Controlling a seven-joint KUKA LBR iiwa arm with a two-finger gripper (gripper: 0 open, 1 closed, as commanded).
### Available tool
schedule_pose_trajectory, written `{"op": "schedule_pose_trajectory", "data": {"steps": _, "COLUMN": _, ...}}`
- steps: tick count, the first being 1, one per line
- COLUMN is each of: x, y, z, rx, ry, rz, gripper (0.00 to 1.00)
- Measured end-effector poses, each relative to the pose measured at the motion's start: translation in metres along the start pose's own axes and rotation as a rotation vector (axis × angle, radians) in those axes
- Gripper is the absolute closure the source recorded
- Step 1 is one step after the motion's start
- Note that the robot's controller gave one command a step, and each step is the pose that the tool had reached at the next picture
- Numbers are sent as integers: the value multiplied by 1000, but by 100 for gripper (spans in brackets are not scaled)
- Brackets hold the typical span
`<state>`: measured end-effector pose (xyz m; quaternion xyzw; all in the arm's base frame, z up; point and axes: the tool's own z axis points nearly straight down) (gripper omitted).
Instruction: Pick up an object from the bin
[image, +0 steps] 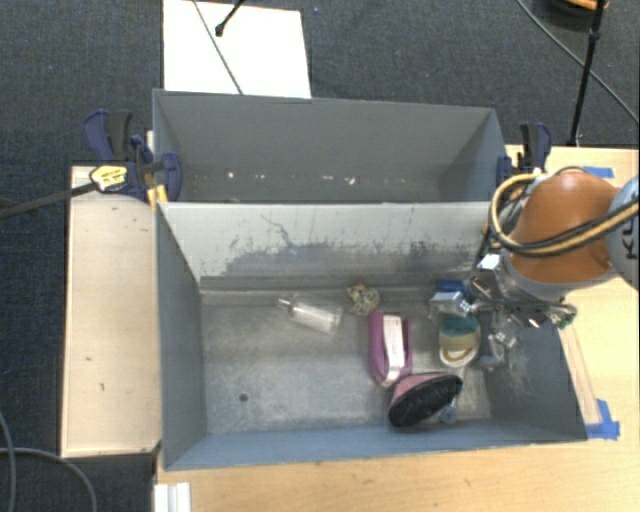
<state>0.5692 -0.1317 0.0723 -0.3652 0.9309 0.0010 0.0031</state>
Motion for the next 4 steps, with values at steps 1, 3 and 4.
{"op": "schedule_pose_trajectory", "data": {"steps": 1, "x": -2, "y": 0, "z": 0, "rx": 1, "ry": 0, "rz": -4, "gripper": 0}}
{"op": "schedule_pose_trajectory", "data": {"steps": 3, "x": -2, "y": 0, "z": -1, "rx": 4, "ry": 1, "rz": -8, "gripper": 100}}
{"op": "schedule_pose_trajectory", "data": {"steps": 4, "x": -3, "y": -1, "z": -8, "rx": 5, "ry": 0, "rz": -9, "gripper": 100}}
